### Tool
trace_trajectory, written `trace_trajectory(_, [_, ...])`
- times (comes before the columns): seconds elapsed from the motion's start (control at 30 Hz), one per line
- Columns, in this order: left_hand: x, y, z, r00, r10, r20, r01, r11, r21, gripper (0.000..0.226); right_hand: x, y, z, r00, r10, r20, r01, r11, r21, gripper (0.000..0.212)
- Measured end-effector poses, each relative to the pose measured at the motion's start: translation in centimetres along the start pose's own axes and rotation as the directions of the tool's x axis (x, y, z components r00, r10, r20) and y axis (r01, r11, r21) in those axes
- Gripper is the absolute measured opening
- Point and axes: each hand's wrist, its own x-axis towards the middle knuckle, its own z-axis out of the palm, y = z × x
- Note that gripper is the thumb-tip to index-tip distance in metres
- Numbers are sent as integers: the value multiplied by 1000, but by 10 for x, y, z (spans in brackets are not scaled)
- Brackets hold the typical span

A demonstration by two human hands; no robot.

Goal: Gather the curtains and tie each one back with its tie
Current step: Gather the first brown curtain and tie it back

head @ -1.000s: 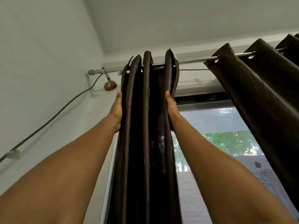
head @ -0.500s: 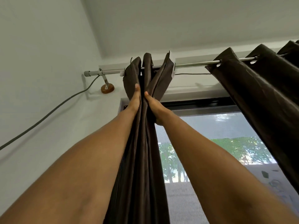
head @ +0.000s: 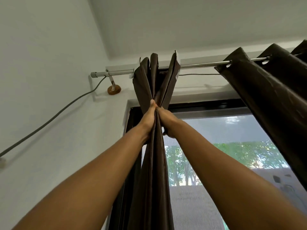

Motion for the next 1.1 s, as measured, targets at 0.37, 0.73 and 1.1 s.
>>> trace_trajectory(0.37, [-11, -13, -92, 990, 126, -62, -96, 928, 360, 62, -42, -11, -33, 911, -279, -304, 21, 768, -641, 67])
trace_trajectory(0.73, [-28, 23, -131, 922, 385, -47, -171, 514, 841, 57, -56, -37, 37, 880, -473, -37, 216, 468, -857, 62])
trace_trajectory(1.1, [-47, 59, -135, 918, 394, 55, -250, 465, 849, 22, -56, -10, 65, 933, -346, -101, 55, 414, -909, 46])
